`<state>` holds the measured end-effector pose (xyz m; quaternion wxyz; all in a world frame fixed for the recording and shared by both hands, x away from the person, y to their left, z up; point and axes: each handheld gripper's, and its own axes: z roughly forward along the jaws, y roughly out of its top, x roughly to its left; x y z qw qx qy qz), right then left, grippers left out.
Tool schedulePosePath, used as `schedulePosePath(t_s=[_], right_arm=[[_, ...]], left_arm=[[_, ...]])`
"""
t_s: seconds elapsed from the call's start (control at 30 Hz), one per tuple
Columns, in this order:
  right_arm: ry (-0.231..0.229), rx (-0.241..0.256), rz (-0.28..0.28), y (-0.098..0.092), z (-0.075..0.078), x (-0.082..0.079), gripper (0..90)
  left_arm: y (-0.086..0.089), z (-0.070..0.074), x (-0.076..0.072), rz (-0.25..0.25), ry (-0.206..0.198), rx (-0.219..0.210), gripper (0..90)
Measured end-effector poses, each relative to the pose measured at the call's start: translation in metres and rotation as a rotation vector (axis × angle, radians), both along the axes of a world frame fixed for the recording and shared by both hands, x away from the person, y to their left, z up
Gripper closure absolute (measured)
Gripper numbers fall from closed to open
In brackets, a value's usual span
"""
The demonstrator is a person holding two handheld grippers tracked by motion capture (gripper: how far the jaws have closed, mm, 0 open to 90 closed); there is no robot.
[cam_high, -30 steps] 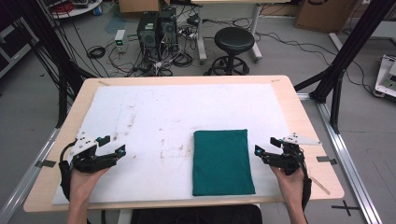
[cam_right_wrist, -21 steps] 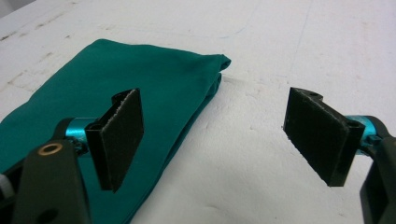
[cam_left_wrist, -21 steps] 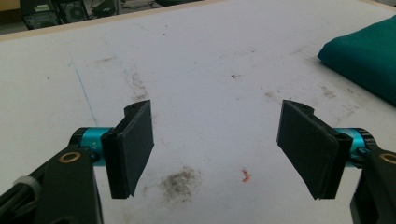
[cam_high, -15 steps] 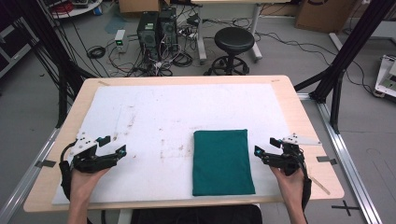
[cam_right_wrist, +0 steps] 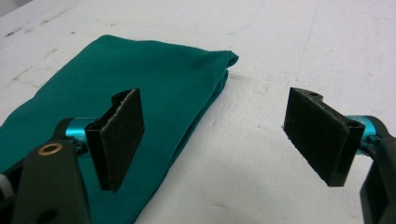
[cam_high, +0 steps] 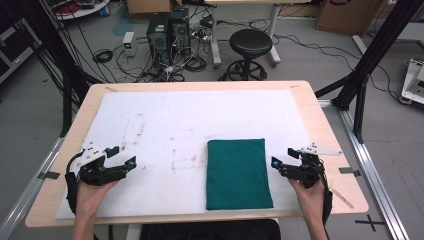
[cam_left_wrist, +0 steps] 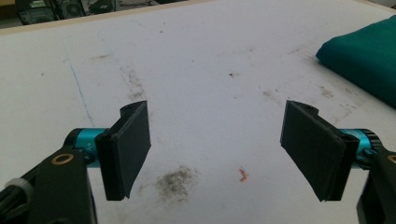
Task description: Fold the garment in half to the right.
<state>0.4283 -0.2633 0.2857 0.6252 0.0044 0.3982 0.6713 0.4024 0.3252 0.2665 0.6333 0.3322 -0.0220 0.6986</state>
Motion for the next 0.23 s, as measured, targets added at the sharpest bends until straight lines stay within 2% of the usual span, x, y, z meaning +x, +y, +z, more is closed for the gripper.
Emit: schedulePosePath(t_s=[0.23], right_arm=[[0.008,-0.001,-0.006,0.0001,0.0015,0.0016,20.6]], left_arm=[[0.0057,0.0,0.0015,-0.004,0.007,-0.022,24.3]])
